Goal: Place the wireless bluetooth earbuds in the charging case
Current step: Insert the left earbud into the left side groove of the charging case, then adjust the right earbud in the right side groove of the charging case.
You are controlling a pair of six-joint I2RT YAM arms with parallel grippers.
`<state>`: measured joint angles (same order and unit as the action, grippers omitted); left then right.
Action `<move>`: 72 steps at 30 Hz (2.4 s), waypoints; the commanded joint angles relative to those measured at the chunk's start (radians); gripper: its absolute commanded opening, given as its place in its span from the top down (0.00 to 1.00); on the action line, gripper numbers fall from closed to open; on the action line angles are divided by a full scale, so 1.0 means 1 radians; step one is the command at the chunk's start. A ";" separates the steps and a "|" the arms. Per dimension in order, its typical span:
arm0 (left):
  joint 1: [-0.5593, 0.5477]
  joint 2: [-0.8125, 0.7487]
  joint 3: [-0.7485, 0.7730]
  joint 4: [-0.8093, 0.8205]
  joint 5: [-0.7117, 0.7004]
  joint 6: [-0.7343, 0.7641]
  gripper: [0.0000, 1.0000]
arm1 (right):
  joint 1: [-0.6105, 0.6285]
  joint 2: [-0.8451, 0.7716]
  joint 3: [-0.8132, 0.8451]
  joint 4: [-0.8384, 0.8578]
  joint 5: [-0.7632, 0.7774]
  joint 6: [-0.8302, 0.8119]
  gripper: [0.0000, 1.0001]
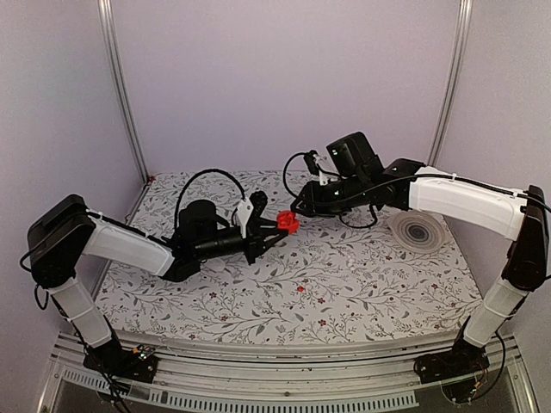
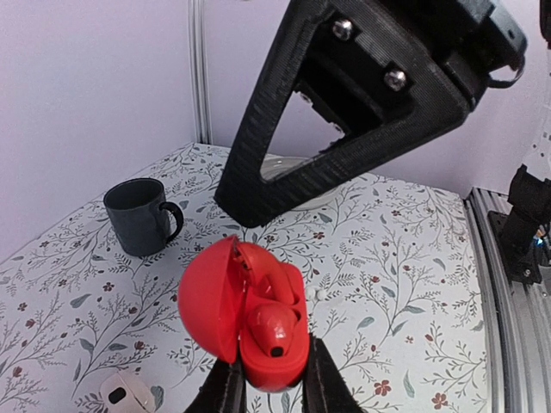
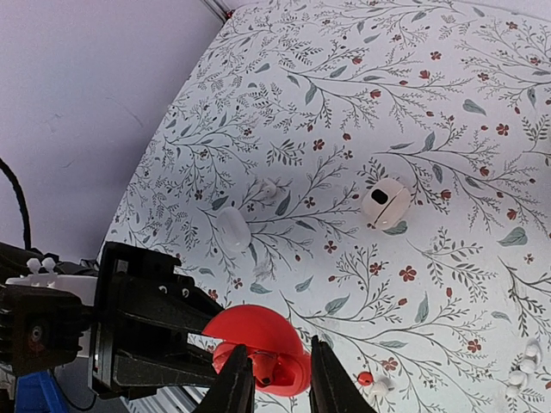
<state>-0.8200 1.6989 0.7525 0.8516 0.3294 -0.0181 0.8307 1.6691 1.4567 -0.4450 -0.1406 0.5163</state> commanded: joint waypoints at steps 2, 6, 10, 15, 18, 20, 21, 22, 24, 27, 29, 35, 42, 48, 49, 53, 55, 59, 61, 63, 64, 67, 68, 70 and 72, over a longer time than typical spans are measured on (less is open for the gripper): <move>-0.006 -0.025 -0.002 0.007 0.025 0.011 1.00 | -0.003 0.001 0.010 0.018 0.001 -0.020 0.75; -0.006 -0.024 -0.001 0.004 0.029 0.012 1.00 | -0.004 0.020 0.022 0.006 -0.005 -0.026 0.75; -0.006 -0.022 0.001 0.001 0.034 0.013 1.00 | -0.003 0.029 0.025 0.006 -0.017 -0.033 0.74; -0.005 -0.022 0.001 0.000 0.034 0.012 1.00 | 0.001 0.034 0.027 -0.005 -0.013 -0.040 0.72; -0.006 -0.024 0.001 0.000 0.031 0.012 1.00 | 0.006 0.032 0.021 -0.017 -0.003 -0.041 0.72; -0.006 -0.025 0.001 0.000 0.028 0.013 1.00 | 0.006 0.031 0.013 -0.021 0.002 -0.041 0.72; -0.006 -0.027 0.001 0.000 0.027 0.014 1.00 | 0.006 0.027 0.007 -0.022 0.005 -0.041 0.73; -0.005 -0.027 0.001 0.000 0.025 0.014 1.00 | 0.006 0.023 0.000 -0.022 0.009 -0.039 0.73; -0.006 -0.028 0.002 -0.002 0.025 0.015 1.00 | 0.005 0.015 -0.012 -0.028 0.019 -0.039 0.73; -0.006 -0.028 0.003 -0.001 0.022 0.016 1.00 | 0.005 0.004 -0.025 -0.045 0.040 -0.038 0.73; -0.006 -0.030 0.005 -0.003 0.022 0.018 1.00 | 0.005 -0.009 -0.042 -0.049 0.049 -0.037 0.73; -0.005 -0.031 0.008 -0.006 0.020 0.020 1.00 | 0.012 -0.030 -0.064 -0.057 0.052 -0.035 0.73; -0.006 -0.025 0.014 -0.008 0.027 0.018 1.00 | 0.037 -0.017 -0.043 -0.045 0.044 -0.035 0.73; -0.006 -0.020 0.016 -0.007 0.031 0.014 1.00 | 0.044 0.021 0.006 -0.044 0.050 -0.014 0.74; -0.007 -0.020 0.015 -0.005 0.031 0.013 1.00 | 0.045 0.025 0.009 -0.041 0.050 -0.012 0.74; -0.006 -0.015 0.013 0.001 0.031 0.008 1.00 | 0.046 0.035 0.019 -0.035 0.047 -0.009 0.76; -0.006 -0.013 0.011 0.005 0.030 0.005 1.00 | 0.048 0.035 0.025 -0.035 0.044 -0.009 0.77; -0.005 -0.009 0.012 0.012 0.027 0.002 1.00 | 0.049 0.030 0.024 -0.036 0.041 -0.013 0.77; -0.003 -0.007 0.013 0.018 0.028 0.001 1.00 | 0.049 0.018 0.016 -0.030 0.031 -0.016 0.77; -0.003 -0.006 0.013 0.021 0.030 0.000 1.00 | 0.045 0.002 0.006 -0.024 0.025 -0.021 0.76; -0.002 -0.005 0.013 0.024 0.034 0.001 1.00 | 0.041 -0.008 -0.003 -0.018 0.012 -0.025 0.76; -0.001 -0.005 0.011 0.037 0.043 0.003 1.00 | 0.021 -0.043 -0.035 0.023 -0.040 -0.019 0.76; -0.002 -0.007 0.009 0.040 0.043 0.005 1.00 | 0.017 -0.053 -0.044 0.034 -0.053 -0.016 0.75; -0.002 -0.008 0.008 0.045 0.045 0.008 1.00 | 0.011 -0.070 -0.056 0.049 -0.076 -0.010 0.73; -0.002 -0.008 0.009 0.046 0.045 0.007 1.00 | 0.004 -0.078 -0.061 0.052 -0.093 -0.007 0.73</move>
<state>-0.8200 1.6989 0.7528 0.8547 0.3592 -0.0109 0.8494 1.6440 1.4132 -0.4435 -0.1722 0.5026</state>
